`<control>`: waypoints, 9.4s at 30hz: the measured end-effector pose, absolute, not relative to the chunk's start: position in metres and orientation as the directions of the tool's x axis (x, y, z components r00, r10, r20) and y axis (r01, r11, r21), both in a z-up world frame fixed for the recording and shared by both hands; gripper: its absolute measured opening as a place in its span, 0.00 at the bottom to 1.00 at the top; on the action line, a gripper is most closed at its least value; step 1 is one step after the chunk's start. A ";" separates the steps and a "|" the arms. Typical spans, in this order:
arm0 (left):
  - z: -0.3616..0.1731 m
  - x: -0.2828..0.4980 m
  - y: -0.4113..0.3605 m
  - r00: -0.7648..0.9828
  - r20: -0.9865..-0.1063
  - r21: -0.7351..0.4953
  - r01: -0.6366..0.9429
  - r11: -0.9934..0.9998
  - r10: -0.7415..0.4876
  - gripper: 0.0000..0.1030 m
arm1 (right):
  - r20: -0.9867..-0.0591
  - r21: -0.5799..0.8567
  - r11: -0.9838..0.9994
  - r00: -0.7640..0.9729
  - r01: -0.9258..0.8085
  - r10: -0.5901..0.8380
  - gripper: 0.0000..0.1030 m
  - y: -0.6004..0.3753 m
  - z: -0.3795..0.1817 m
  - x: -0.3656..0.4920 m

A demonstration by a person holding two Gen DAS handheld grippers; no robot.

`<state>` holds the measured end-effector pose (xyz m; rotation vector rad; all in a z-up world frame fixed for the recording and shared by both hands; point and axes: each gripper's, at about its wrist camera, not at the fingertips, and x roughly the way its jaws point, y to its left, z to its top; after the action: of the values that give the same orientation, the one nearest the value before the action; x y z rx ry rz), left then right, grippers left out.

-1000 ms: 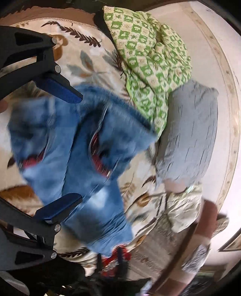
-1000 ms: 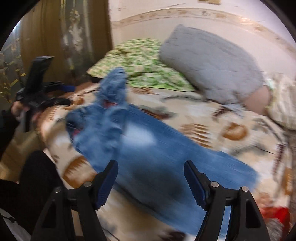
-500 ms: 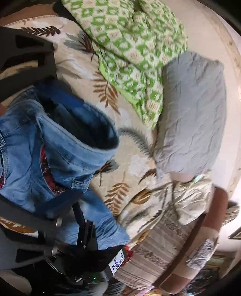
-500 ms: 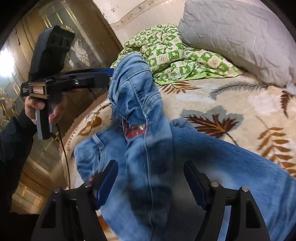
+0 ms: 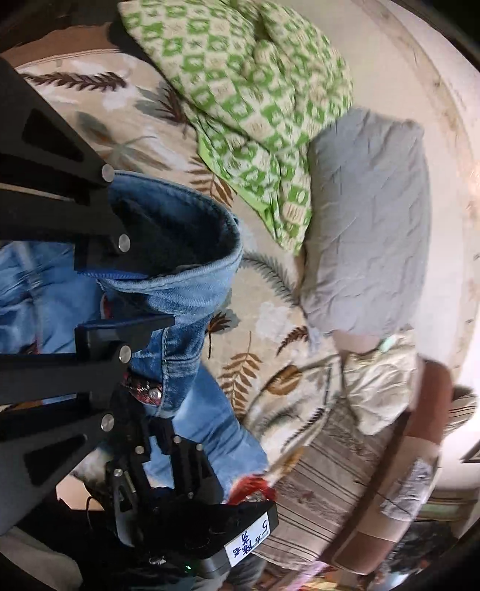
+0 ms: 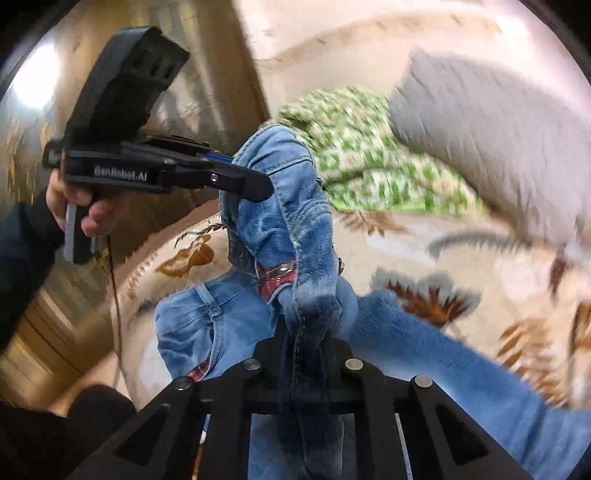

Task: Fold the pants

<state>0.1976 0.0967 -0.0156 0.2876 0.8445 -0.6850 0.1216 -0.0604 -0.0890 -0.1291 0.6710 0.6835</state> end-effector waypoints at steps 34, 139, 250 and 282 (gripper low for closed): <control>-0.107 0.060 0.177 0.611 -0.741 -0.154 0.247 0.957 -0.278 0.94 | -0.648 0.000 0.762 0.581 -0.647 0.493 0.84 -0.032 -0.131 0.016; -0.031 0.147 0.095 0.585 -0.649 -0.163 0.517 0.840 -0.486 0.88 | -0.688 -0.009 0.967 0.703 -0.253 0.178 0.16 -0.089 -0.198 0.062; -0.164 0.046 -0.153 0.728 -0.678 0.270 0.374 0.887 -0.100 0.29 | -0.822 0.316 0.833 0.307 -0.454 0.479 0.68 -0.298 -0.121 0.243; -0.051 0.084 0.021 0.604 -0.648 -0.200 0.453 0.869 -0.464 0.98 | -0.680 0.386 0.838 0.495 -0.386 0.541 0.82 -0.268 -0.046 0.107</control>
<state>0.0837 0.0214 -0.0507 -0.0154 0.7546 -0.5304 0.1069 -0.2684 -0.0455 0.1921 0.8900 0.5662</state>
